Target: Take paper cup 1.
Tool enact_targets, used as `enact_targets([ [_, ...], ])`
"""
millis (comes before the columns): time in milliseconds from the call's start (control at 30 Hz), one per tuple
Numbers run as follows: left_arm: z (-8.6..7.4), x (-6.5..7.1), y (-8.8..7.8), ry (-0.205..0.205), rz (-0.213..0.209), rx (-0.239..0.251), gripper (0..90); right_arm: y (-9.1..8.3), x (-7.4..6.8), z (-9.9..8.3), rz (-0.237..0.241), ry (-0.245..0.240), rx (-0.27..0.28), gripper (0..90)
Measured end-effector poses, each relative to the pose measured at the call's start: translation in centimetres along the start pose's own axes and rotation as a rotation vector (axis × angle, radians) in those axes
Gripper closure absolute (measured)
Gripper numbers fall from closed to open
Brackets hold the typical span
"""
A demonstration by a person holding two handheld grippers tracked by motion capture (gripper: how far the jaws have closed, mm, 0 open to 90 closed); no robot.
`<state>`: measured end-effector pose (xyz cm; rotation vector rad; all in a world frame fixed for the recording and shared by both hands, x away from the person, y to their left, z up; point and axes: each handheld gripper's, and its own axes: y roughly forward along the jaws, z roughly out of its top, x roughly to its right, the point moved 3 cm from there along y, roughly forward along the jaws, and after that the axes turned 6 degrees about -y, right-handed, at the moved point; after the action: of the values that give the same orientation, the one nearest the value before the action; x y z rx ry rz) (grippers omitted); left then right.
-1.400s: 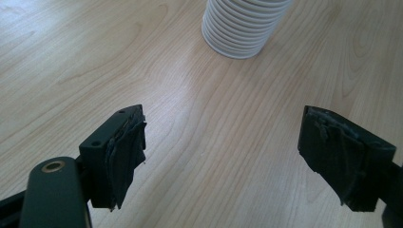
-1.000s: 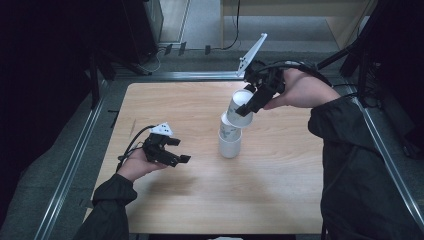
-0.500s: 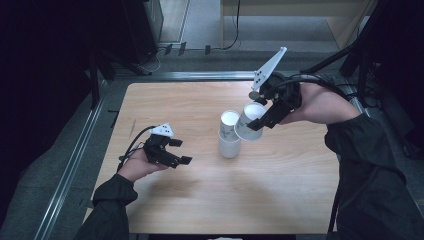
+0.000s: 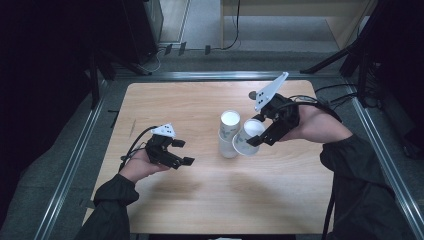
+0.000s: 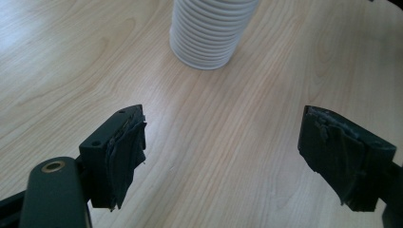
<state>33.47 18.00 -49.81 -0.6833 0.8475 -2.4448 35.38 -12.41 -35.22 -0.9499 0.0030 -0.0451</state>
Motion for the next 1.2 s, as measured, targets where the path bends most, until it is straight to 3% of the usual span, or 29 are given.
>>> enact_targets([
  [400, 0.4, 0.4, 0.2, 0.007, -0.011, 0.006, 16.0, 3.3, -0.8, -3.0, 0.040, 0.035, 0.112, 34.8],
  [600, 0.6, 0.5, 0.5, 0.006, -0.003, 0.008, 15.9, 5.0, -1.0, -3.8, 0.032, 0.050, 0.142, 34.7],
  [1200, 1.0, 1.5, 1.4, 0.051, -0.066, -0.007, 16.1, 9.0, -1.4, -5.6, 0.033, 0.139, 0.272, 34.9],
])
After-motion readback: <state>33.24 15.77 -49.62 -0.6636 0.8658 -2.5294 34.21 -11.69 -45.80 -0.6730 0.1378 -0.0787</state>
